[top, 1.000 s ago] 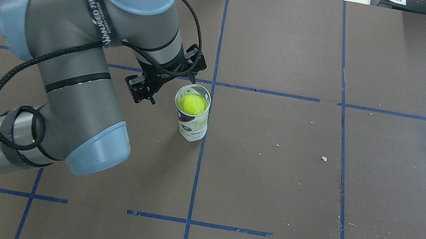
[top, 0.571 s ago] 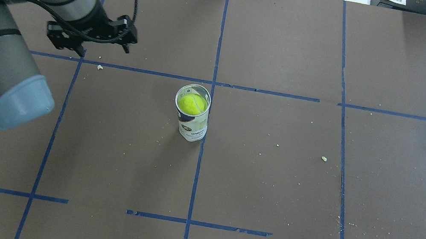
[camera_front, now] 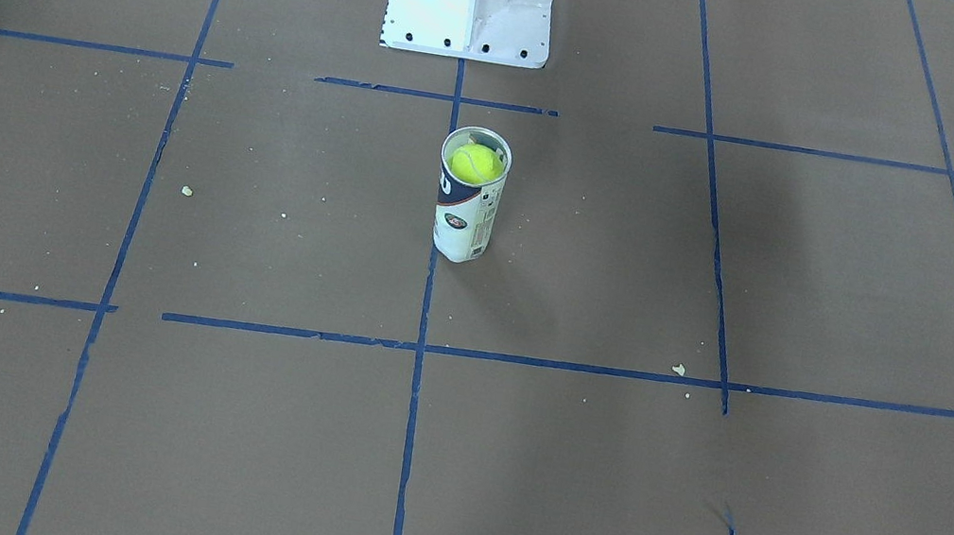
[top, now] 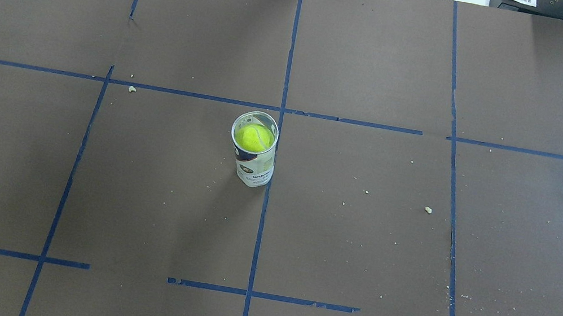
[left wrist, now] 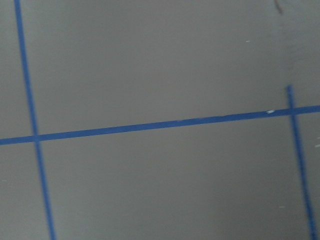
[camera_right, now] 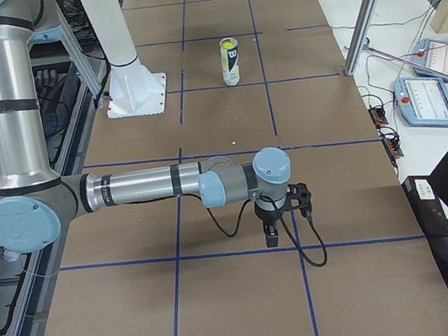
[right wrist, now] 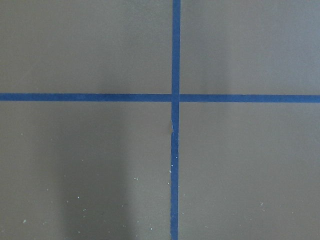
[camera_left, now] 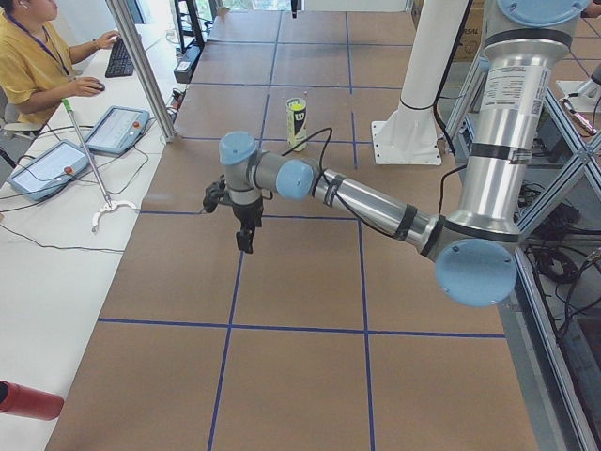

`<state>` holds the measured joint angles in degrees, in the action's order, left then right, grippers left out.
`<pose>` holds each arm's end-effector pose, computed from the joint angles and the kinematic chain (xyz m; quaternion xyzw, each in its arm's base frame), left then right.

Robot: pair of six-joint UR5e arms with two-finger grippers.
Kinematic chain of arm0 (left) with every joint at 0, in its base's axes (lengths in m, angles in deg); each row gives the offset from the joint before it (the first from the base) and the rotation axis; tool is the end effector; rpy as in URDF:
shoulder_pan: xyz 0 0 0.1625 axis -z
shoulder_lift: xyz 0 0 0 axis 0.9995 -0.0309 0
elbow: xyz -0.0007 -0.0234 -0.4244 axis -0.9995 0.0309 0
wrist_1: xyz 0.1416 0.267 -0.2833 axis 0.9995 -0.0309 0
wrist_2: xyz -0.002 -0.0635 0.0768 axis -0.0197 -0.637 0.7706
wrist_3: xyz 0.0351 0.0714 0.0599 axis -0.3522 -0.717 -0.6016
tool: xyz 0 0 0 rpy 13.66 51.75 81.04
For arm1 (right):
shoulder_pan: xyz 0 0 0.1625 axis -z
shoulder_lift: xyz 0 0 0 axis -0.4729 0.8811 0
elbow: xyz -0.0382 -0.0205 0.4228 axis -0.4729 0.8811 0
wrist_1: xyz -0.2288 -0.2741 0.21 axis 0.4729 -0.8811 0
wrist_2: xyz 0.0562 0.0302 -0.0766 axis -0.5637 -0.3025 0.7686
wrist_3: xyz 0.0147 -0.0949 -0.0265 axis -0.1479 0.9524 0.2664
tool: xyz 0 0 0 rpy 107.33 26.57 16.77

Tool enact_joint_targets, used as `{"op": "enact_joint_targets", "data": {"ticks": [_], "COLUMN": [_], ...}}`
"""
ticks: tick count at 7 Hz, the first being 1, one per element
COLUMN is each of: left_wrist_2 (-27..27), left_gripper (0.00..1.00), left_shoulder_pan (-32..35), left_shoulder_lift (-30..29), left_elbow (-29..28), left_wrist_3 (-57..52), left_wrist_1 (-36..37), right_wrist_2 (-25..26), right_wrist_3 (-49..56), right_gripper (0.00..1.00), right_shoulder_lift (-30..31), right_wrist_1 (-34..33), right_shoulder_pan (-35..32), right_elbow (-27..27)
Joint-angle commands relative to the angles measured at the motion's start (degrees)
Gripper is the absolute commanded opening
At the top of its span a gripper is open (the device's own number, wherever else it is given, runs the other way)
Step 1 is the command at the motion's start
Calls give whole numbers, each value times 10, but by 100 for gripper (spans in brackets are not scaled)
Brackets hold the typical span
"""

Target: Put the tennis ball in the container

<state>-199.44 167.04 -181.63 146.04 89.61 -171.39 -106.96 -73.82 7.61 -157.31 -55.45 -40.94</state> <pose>0.0327 -0.5310 0.5520 0.0325 0.3377 0.0837 0.9370 0.0132 -0.4902 0.6448 -0.0006 -0.3576 0.0043 0.9339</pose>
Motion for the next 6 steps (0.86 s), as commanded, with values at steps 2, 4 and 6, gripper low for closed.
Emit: {"op": "enact_joint_targets", "data": {"ticks": [2, 4, 6], "left_wrist_2": [-2, -40, -127], "left_gripper": [100, 100, 100], "left_shoulder_pan": [141, 150, 149], "left_shoulder_lift": [16, 19, 53], "left_elbow": [-134, -147, -139], "left_wrist_3": [-201, -203, -185], "left_wrist_1": [-50, -47, -65], "right_wrist_2": [0, 0, 0], "right_wrist_3": [0, 0, 0], "right_gripper": [100, 100, 100], "right_shoulder_lift": [0, 0, 0], "right_wrist_1": [0, 0, 0], "right_shoulder_pan": [0, 0, 0], "right_elbow": [0, 0, 0]}}
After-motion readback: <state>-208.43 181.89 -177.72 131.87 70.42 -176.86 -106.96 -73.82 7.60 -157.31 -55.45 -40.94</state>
